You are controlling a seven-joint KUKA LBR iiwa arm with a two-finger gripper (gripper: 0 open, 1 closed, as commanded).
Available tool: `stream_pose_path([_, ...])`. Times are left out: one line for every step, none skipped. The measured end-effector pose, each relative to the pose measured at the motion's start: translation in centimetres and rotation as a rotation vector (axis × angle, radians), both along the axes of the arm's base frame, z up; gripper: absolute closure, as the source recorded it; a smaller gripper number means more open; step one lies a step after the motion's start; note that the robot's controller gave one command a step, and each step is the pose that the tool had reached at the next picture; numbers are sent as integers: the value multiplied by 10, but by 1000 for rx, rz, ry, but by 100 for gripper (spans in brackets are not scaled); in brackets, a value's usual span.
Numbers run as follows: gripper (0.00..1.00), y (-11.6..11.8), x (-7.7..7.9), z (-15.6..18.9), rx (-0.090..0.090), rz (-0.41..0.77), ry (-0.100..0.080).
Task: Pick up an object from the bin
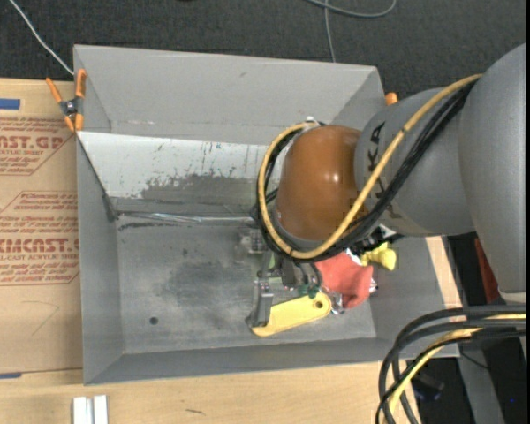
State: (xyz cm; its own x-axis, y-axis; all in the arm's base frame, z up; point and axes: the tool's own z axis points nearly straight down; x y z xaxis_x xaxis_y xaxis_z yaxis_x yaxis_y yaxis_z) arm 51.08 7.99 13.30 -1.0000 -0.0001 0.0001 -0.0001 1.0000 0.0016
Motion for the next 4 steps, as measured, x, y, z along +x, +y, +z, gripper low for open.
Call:
stream_pose_path([0, -7, -29, 19, 0, 61, 1])
stream_pose_path([0, -58, -6, -38, -2, 32, 3])
stream_pose_path([100, -46, -25, -62, 0, 283, -1])
stream_pose_path([100, -46, -25, -62, 1, 283, -1])
